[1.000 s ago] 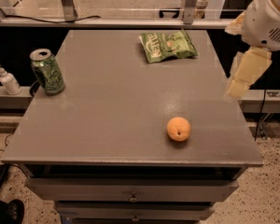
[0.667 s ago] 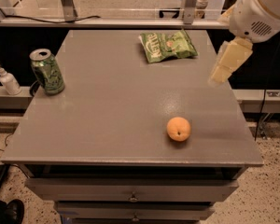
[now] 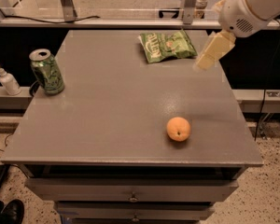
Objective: Move green jalapeno chip bag near green can
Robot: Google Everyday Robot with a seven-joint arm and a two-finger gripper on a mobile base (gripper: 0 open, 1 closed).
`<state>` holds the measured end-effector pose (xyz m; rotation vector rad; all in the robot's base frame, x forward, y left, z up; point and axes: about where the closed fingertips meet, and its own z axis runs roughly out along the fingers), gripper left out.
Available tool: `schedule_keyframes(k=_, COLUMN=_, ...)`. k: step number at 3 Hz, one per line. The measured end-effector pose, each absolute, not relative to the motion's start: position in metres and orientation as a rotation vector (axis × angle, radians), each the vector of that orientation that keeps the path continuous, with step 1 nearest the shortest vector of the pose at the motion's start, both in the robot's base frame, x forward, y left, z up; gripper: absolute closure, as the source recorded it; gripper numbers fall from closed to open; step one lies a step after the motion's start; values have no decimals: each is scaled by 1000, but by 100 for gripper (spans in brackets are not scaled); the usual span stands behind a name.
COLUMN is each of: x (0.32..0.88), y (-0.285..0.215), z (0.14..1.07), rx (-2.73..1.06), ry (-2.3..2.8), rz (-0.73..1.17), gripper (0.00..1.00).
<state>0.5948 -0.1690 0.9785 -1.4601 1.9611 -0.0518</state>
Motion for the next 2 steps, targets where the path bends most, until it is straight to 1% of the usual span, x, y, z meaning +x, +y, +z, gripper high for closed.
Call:
schedule_keyframes(k=1, x=595, y=-169, z=978, rx=-1460, ry=1961, rz=-52, gripper=0)
schedule_keyframes(k=2, x=604, y=-167, z=973, rx=-1363, ry=1965, rz=-29, gripper=0)
